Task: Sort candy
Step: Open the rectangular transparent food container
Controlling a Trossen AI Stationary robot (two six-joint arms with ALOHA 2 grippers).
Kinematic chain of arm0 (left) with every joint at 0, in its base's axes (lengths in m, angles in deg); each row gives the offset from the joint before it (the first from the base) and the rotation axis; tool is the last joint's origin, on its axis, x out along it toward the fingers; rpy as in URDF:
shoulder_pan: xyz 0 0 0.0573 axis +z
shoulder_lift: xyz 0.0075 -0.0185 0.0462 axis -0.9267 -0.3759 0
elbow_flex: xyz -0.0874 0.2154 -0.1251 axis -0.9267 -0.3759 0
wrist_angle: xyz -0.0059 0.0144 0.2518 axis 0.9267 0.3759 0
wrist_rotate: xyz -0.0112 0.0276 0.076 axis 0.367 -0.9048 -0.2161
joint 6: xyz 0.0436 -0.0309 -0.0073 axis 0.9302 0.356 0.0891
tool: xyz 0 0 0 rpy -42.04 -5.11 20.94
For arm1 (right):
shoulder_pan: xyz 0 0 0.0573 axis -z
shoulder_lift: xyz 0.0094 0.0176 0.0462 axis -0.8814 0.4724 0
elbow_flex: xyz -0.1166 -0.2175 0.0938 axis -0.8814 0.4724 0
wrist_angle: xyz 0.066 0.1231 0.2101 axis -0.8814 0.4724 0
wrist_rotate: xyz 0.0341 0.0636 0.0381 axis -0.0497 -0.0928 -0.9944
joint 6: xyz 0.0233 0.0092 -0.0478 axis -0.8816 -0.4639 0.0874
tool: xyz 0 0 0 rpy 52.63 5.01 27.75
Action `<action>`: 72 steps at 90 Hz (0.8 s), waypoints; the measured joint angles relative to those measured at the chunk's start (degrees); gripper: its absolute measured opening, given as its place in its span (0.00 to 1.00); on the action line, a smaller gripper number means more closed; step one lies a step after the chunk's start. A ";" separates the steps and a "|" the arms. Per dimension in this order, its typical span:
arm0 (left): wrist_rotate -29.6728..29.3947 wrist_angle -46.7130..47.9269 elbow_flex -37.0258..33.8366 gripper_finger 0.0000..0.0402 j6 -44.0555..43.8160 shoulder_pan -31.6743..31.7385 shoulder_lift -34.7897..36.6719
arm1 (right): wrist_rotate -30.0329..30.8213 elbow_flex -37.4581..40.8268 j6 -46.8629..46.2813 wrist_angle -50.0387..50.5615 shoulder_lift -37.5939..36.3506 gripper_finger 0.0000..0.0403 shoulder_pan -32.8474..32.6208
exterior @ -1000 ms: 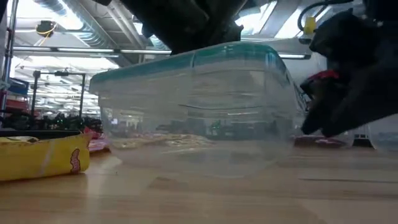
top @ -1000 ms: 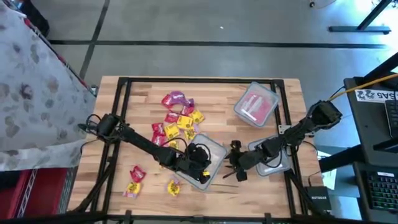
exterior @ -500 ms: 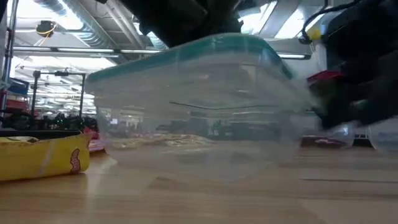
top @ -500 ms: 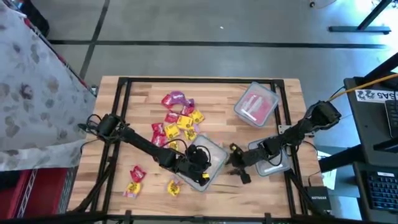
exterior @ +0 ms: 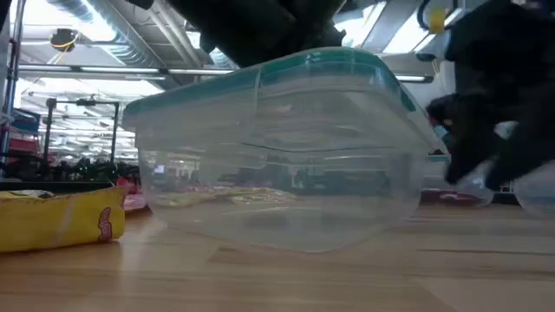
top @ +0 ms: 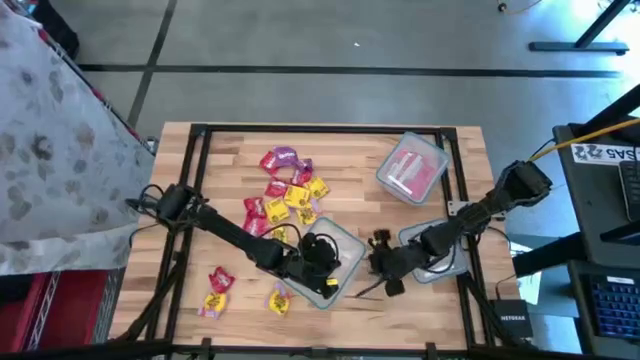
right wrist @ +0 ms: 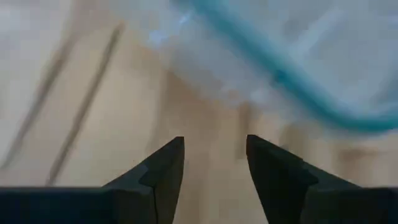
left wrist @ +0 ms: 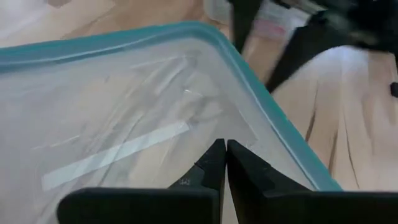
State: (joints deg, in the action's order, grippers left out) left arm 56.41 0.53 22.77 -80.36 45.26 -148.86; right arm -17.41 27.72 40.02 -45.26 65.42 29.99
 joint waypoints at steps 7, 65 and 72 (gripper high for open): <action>-0.06 -0.19 0.00 0.00 0.12 0.01 -0.01 | 1.60 0.88 -0.08 -1.77 1.14 0.40 0.37; 0.01 -3.15 0.00 0.00 2.34 -0.34 -0.92 | 7.34 -8.60 5.98 13.05 -6.28 0.40 -6.10; -0.12 -3.58 0.00 0.00 2.32 -0.34 -0.99 | 23.97 -8.91 4.80 17.49 -6.86 0.40 -5.20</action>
State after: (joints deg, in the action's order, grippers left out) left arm 56.29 -3.05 22.77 -78.04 44.92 -149.85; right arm 6.56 18.81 44.82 -27.76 58.56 24.79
